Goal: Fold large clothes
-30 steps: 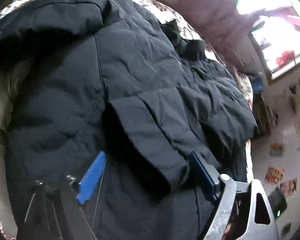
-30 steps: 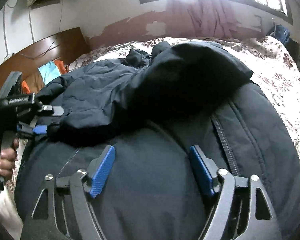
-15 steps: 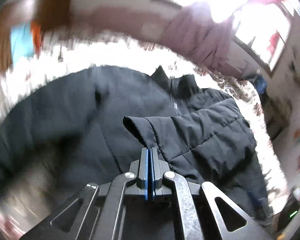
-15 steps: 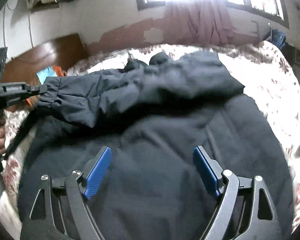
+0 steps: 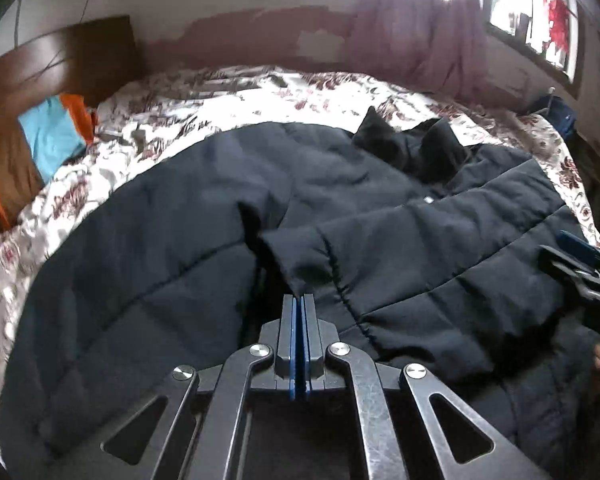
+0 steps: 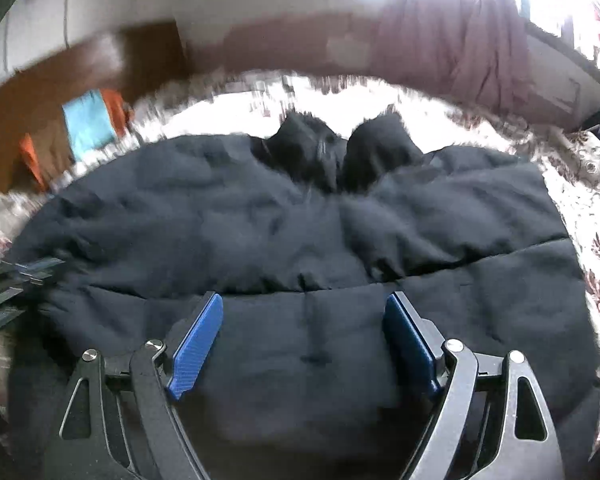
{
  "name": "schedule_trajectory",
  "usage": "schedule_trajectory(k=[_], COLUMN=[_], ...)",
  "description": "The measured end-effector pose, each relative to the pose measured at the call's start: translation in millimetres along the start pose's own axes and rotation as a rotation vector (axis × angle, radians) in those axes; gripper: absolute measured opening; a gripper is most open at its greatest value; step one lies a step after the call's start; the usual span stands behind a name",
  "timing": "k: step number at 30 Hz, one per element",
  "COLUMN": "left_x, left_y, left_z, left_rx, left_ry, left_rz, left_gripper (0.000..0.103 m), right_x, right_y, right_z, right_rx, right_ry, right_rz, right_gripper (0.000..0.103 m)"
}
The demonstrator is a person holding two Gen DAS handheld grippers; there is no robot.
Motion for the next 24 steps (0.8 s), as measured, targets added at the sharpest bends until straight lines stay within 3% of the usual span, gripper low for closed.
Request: schedule_trajectory(k=[10,13,16,18,20,24], left_x=[16,22,32,39,48,77], left_y=[-11,-5,15,32,57,90], left_z=[-2,-2,0,3,12,40], left_rx=[0.095,0.141,0.191,0.225,0.268,0.289], left_ry=[0.026,0.078,0.125,0.147,0.174,0.246], left_rz=[0.024,0.046,0.045,0.015,-0.036,-0.040], left_gripper=[0.011,0.024,0.044,0.073,0.079,0.083], right_x=[11,12,18,26,36,54], right_y=[-44,-31,-13,1,18,47], right_z=[7,7,8,12,14,14], right_rx=[0.048,0.026,-0.014,-0.051,-0.076,-0.079], right_ry=[0.030,0.009,-0.032,-0.066,-0.105,-0.158], right_rz=[0.071,0.026,-0.010,-0.034,-0.066,-0.123], right_gripper=[0.084,0.084,0.084,0.084,0.085,0.085])
Point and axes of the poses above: each gripper's, at about its wrist camera, not at the fingertips, and y roughly against the way its jaws point, z to its left, x to its underside, the point moved 10 cm from there along -y, roughly the way its jaws point, and after that the axes turned 12 degrees about y, right-handed, at the moved point
